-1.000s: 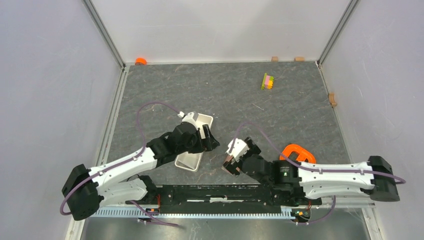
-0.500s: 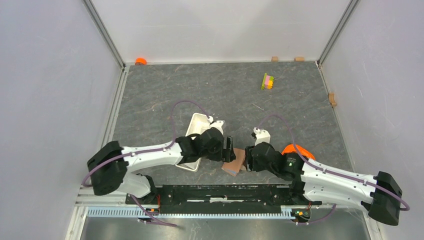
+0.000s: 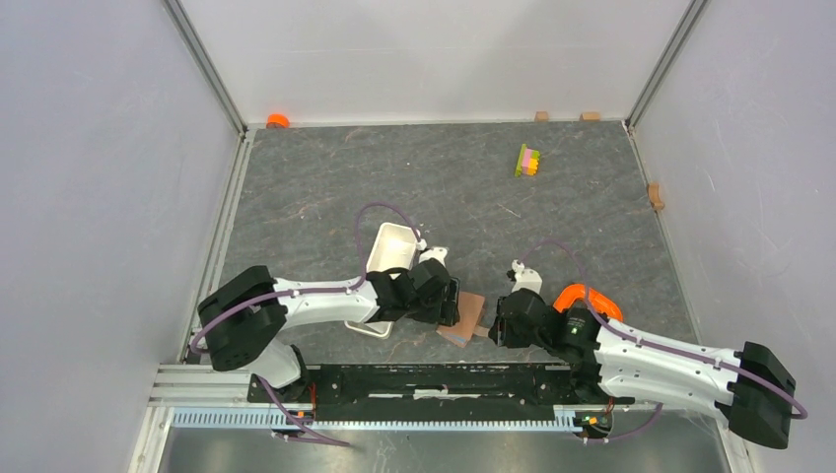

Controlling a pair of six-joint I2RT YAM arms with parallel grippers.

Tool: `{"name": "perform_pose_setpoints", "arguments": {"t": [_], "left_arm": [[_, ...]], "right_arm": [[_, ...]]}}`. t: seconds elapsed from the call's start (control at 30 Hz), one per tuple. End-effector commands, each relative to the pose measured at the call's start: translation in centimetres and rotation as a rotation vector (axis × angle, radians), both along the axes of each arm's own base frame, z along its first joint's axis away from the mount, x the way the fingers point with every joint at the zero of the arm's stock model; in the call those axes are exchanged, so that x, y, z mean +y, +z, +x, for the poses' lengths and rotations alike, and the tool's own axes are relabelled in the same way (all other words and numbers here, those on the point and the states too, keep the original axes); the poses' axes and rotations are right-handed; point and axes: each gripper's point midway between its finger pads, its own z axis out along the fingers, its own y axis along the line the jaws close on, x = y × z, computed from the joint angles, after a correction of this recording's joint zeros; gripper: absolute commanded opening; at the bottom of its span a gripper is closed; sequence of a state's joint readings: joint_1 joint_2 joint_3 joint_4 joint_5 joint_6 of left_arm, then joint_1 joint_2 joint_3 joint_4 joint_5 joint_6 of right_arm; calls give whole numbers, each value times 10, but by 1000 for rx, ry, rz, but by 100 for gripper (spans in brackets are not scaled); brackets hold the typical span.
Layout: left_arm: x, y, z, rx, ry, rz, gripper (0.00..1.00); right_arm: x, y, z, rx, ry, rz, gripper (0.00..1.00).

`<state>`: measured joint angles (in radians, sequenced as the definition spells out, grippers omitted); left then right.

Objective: Put the credit cards into the card holder
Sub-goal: Close the card holder at the center of the board.

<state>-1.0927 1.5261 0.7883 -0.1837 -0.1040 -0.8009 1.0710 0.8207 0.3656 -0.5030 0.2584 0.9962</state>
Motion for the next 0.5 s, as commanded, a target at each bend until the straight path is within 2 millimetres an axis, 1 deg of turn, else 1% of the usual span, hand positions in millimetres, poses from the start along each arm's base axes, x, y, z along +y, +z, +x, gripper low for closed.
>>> {"name": "perform_pose_setpoints", "arguments": {"t": [0.0, 0.13, 0.27, 0.3, 0.47], "left_arm": [[-10, 4, 9, -49, -17, -4, 76], [-12, -1, 7, -33, -27, -1, 73], [-15, -5, 1, -3, -35, -25, 70], [-15, -5, 1, 0, -33, -29, 69], [-12, -7, -1, 10, -13, -44, 65]], "right_arm": [[9, 5, 3, -2, -24, 57, 33], [12, 6, 5, -15, -33, 93, 20], [16, 9, 10, -41, -39, 117, 2], [15, 9, 13, -55, -42, 111, 0], [16, 22, 36, -158, -27, 63, 0]]}}
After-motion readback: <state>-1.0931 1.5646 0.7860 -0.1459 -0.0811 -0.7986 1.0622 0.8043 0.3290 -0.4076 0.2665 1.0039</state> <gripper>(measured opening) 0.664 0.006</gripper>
